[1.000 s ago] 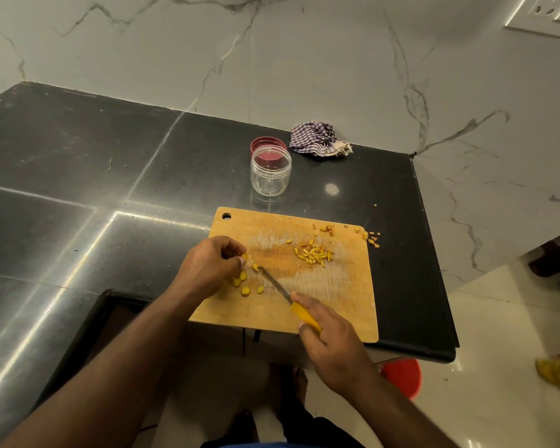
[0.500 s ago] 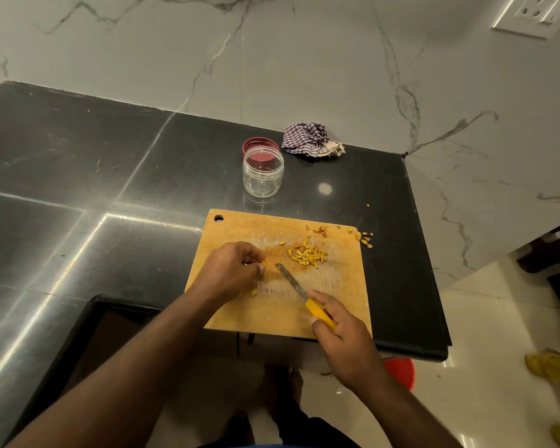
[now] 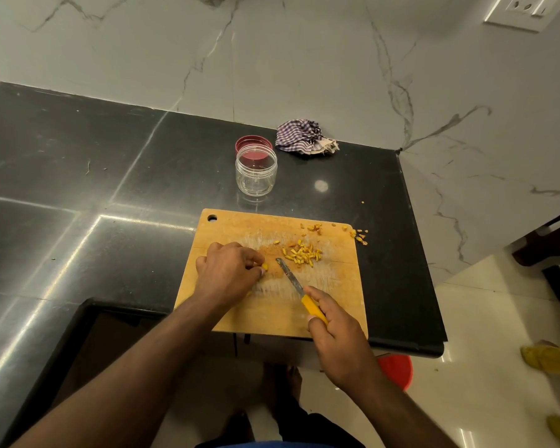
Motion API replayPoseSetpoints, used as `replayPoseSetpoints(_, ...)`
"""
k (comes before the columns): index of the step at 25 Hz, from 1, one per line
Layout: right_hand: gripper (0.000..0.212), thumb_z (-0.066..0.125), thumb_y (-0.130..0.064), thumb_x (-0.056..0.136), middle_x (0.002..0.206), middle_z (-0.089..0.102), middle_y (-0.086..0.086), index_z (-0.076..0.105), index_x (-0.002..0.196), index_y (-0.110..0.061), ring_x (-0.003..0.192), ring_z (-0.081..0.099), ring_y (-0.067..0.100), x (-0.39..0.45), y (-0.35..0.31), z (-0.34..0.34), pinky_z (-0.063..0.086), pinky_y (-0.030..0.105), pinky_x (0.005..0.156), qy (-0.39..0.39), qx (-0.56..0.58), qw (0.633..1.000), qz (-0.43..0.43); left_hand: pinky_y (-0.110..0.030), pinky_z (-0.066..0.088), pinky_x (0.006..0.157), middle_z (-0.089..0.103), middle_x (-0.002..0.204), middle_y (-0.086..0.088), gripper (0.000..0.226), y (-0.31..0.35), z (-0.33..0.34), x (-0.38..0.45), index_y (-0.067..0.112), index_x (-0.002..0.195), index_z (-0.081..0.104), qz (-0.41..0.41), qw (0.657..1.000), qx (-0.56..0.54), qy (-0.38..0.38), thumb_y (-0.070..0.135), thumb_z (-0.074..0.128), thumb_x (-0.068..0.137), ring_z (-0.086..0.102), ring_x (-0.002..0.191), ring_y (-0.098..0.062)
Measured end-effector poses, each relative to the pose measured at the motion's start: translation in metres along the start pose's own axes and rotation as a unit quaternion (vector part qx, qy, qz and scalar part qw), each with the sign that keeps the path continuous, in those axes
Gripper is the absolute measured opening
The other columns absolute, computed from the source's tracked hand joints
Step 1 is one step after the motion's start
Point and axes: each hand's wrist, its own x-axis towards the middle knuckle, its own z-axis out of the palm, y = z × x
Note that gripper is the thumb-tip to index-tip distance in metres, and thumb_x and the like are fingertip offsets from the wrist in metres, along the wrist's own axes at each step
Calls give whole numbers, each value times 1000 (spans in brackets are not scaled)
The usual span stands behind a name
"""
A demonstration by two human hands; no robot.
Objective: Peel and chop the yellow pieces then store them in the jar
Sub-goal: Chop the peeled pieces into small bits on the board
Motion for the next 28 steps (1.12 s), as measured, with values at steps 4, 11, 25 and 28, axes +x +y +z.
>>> replayPoseSetpoints(4,50,42,-18,102,146,44,-12,36,149,-32,123,38,-4,-2,-10,3,32,14,104,-8,-44,999,-31,-41,30,88,62,109,16,24,3,3,-4,39,111,71,-8,1000,10,22,46,64,89,42,115,-17)
replayPoseSetpoints(11,52,37,-19,103,148,40,-7,28,153,-27,131,38,1,-3,-17,9,31,15,108,-34,-94,993,-61,-43,31,90,62,109,15,27,5,6,-9,41,114,69,-16,999,19,26,49,62,90,42,116,-17)
replayPoseSetpoints(25,55,32,-25,102,129,47,-3,16,154,-32,102,54,17,-2,-19,22,50,39,88,-68,-180,978,-76,-41,28,83,65,96,18,16,16,3,-7,38,92,69,-40,998,30,31,49,59,86,47,105,-16)
replayPoseSetpoints(28,54,33,-25,102,132,46,-5,18,154,-34,107,52,13,-11,-18,18,47,33,92,-68,-166,981,-71,-41,28,82,64,94,17,14,16,3,-6,39,88,67,-38,998,42,24,49,58,86,47,104,-16)
